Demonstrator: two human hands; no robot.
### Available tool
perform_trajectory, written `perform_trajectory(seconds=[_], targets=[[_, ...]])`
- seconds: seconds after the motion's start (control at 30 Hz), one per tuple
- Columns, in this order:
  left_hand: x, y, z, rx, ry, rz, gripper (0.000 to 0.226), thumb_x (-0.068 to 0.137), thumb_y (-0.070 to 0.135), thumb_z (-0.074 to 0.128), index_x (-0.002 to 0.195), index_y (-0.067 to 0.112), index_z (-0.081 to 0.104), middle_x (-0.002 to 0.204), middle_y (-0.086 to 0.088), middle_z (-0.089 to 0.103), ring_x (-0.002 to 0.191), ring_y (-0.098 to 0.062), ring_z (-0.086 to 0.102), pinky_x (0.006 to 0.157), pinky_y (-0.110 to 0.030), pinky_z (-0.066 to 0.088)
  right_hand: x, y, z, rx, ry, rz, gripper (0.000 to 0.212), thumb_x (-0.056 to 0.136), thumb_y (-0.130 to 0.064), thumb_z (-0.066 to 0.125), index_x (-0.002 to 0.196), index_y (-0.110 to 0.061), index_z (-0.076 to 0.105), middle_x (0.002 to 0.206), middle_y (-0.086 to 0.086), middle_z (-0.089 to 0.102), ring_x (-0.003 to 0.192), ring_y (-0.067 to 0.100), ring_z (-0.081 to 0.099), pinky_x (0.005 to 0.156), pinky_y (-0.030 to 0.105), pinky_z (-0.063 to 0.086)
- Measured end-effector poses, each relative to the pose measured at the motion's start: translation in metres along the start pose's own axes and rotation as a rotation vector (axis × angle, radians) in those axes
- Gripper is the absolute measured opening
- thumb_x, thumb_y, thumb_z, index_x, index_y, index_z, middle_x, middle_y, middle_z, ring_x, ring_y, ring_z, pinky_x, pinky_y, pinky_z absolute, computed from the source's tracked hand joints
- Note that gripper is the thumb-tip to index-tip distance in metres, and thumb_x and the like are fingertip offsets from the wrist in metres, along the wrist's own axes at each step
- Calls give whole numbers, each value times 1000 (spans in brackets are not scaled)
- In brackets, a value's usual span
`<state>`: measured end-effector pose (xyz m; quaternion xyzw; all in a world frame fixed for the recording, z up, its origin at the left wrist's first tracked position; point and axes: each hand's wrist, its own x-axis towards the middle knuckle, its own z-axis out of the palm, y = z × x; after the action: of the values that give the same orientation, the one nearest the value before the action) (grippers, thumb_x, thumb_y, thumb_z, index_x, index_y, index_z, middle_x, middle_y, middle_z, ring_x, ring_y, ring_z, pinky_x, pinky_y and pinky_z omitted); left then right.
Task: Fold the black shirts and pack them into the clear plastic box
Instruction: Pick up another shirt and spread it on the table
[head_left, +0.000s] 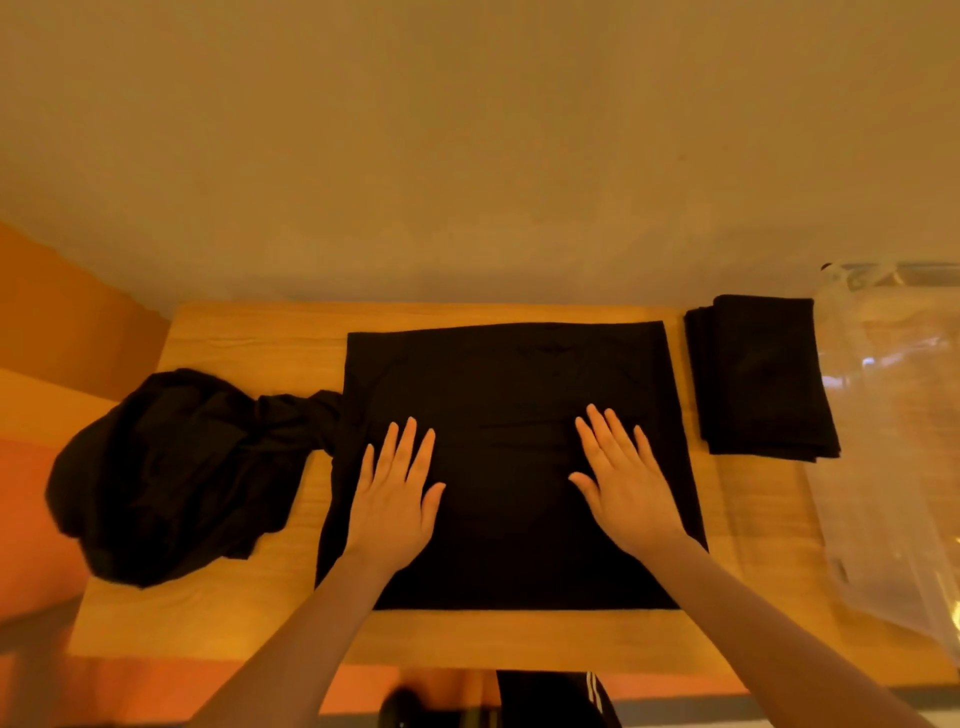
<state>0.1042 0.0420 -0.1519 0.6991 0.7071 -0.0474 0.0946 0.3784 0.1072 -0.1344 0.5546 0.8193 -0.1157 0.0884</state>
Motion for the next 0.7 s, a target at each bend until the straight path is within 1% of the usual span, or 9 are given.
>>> perform_trajectory(seconds=[0.07,0.1,0.2,0.27,0.33,0.47,0.53,0.6,0.7], targets=[[-5,-6,5,6,-25,10,59,97,45,13,144,13,29,149,-12,31,138,-28,25,109,-46,22,-4,5,8,10,-38,8,68,95,-54,-6,143,-15,21,150,5,31,138,20,20,109,40,20],[-9,-9,5,3,-24,7,60,97,46,8,144,13,27,150,-12,30,139,-27,23,109,-45,22,-6,9,10,8,-40,7,69,93,-55,-9,143,-17,18,152,4,27,140,19,16,111,40,17],[-27,-17,1,-24,4,-3,64,97,48,3,145,10,23,151,-12,25,141,-25,13,116,-42,11,-15,15,9,35,-10,-13,79,83,-62,-22,144,-19,3,153,-1,2,142,16,-1,114,36,2],[-49,-20,2,-37,29,37,63,97,48,7,147,9,17,153,-10,17,144,-25,6,115,-40,3,-28,10,0,33,35,-11,75,88,-60,-14,145,-17,7,153,0,6,143,18,4,118,35,3],[-77,-23,7,-40,30,115,63,97,49,9,148,11,11,156,-7,10,145,-23,1,115,-40,3,-55,3,0,43,18,-66,67,94,-57,0,145,-16,14,152,2,17,143,18,9,117,33,5],[-131,-31,30,7,-51,198,69,95,56,13,149,13,8,154,-9,17,145,-23,1,114,-41,5,-119,11,33,4,-85,-114,67,95,-59,9,148,-20,15,151,1,26,144,14,1,113,35,8],[-145,-34,34,28,-69,217,74,94,59,17,150,13,3,157,-9,6,145,-23,1,114,-41,4,-141,21,46,-38,-132,-119,70,94,-61,11,150,-20,6,154,2,22,145,15,1,113,37,8],[-152,-35,35,43,-59,270,77,93,61,20,149,13,2,158,-8,1,145,-23,0,114,-41,4,-154,27,54,-62,-133,-158,77,91,-65,16,150,-18,3,158,2,9,144,18,3,113,38,9],[-154,-40,35,40,-32,300,78,92,60,24,149,13,0,155,-7,13,144,-21,3,114,-42,6,-163,31,58,-45,-113,-205,80,90,-68,20,150,-18,2,158,-1,0,144,18,6,113,39,9]])
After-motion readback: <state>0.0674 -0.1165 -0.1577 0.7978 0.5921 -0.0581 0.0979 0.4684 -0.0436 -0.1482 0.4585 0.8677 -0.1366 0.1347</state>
